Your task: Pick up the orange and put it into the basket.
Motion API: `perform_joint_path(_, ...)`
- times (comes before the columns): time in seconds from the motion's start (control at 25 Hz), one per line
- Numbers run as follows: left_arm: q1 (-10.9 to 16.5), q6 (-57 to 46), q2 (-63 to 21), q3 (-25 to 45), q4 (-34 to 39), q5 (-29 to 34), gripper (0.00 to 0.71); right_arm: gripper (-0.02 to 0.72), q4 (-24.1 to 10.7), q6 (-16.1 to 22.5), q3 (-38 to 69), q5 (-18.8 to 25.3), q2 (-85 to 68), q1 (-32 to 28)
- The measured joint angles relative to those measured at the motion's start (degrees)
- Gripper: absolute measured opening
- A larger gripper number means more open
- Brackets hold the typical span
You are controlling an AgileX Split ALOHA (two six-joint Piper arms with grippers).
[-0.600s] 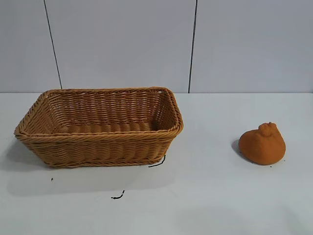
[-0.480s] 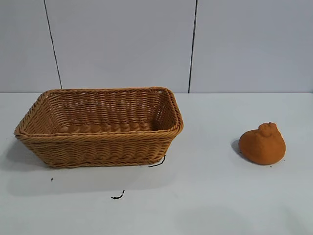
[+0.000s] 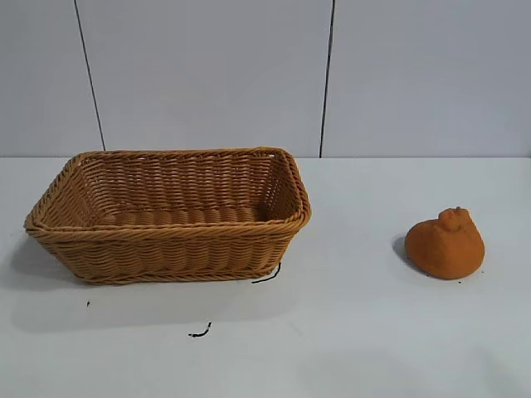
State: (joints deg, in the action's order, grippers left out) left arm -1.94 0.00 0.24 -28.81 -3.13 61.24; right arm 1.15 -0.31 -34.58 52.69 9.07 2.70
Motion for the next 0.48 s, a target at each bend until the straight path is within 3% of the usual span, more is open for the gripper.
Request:
perform_joint_path(0.24,0.0,0.0,0.0,0.0,0.0,0.0,0.639,0.696,0.0,1.1,-9.5,-2.4,21.8,0.0)
perform_joint_path(0.48,0.0,0.0,0.0,0.0,0.0,0.0,0.639,0.696,0.1,1.3,-21.6,-1.4,46.4,0.0)
